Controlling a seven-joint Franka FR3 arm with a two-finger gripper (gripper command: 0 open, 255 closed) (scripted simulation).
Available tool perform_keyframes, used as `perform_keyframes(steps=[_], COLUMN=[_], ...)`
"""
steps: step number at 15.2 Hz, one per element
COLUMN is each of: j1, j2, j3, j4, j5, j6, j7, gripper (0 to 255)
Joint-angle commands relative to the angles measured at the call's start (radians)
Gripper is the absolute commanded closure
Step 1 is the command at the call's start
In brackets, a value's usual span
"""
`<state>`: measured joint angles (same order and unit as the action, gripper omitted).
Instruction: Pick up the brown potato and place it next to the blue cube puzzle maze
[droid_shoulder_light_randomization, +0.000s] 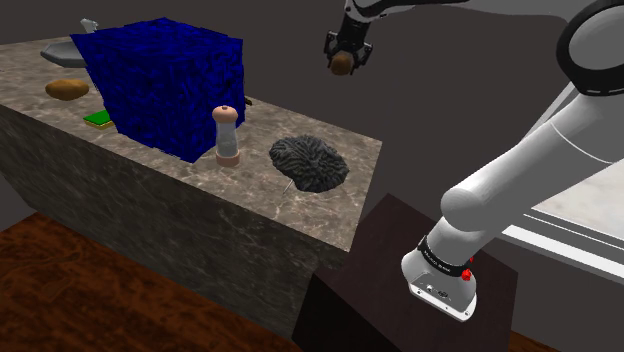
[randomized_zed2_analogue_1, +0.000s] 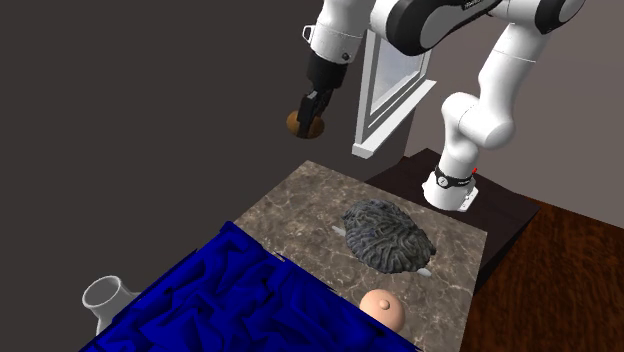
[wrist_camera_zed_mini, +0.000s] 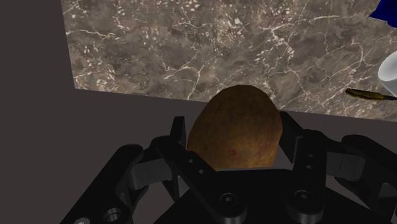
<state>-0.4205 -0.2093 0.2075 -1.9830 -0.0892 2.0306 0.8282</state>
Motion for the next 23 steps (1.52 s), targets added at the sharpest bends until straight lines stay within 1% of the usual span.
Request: perform_keyframes(steps=[1,22,23], j1=[-0.001,-0.002,0.007], j2=[-0.004,0.056,0.068], j3=[-0.002,0.002,0.018], j4=[0.024,0.363,0.378], j5=[0.002,-0.003,-0.010], j6=[-0.028,-0.308,-0.314], j7=[-0.007,-0.027,-0.001], gripper=[255,255,255])
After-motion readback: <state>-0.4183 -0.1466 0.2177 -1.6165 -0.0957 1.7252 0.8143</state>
